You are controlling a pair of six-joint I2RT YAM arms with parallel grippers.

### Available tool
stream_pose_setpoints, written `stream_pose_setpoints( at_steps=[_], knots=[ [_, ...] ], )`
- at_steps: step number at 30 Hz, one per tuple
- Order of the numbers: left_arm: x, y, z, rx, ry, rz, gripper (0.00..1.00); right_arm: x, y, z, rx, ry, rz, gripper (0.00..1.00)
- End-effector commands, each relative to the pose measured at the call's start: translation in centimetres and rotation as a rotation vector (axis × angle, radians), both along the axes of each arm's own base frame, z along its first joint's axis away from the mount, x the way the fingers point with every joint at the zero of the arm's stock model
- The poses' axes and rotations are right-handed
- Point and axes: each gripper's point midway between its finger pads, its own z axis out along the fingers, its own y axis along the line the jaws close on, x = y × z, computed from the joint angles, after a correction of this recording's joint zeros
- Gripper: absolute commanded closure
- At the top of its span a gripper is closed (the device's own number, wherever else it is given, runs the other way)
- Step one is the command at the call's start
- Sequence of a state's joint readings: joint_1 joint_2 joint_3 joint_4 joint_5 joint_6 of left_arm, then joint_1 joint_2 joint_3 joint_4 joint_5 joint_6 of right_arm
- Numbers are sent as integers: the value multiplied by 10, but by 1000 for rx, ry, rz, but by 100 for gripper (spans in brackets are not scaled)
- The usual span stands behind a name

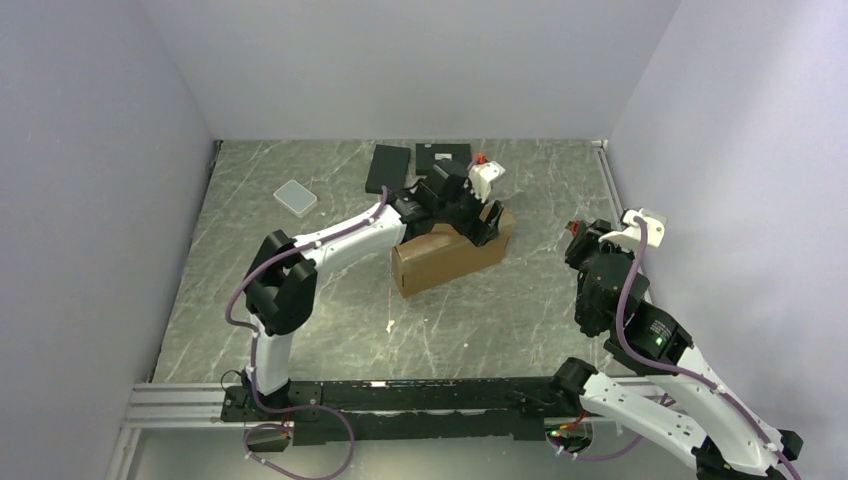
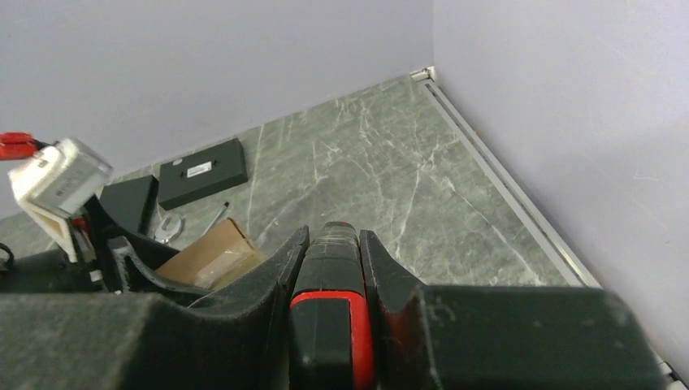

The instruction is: Unpack the express box

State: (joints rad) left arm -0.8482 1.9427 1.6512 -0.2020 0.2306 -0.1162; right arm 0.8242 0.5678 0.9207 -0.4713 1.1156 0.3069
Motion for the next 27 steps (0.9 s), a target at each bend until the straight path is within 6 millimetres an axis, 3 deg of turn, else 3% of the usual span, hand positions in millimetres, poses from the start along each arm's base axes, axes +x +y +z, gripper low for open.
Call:
stream_pose_setpoints(
  at_steps=[1, 5, 8, 10, 15, 19, 23, 27],
  knots=[
    [2, -1, 8, 49, -65, -23, 22, 0, 2, 6, 17, -22, 15, 100],
    [-6, 18, -4, 133, -103, -55, 47, 3, 6, 3, -1, -5, 25, 100],
    [-21, 42, -7, 191, -134, -81, 58, 8, 22, 2, -32, 19, 105, 100],
    [-36, 61, -13, 225, -151, -115, 59, 12, 41, 3, -25, 17, 200, 100],
    [-82, 102, 5, 195, -230, -212, 58, 12, 91, 10, 83, -26, 445, 100],
    [-105, 123, 6, 159, -251, -223, 56, 17, 134, 5, 149, -1, 593, 100],
    [-111, 137, -1, 185, -234, -202, 57, 21, 165, 2, 154, 31, 695, 100],
    [-103, 148, -7, 225, -262, -139, 61, 18, 186, -2, 116, 56, 708, 100]
  ],
)
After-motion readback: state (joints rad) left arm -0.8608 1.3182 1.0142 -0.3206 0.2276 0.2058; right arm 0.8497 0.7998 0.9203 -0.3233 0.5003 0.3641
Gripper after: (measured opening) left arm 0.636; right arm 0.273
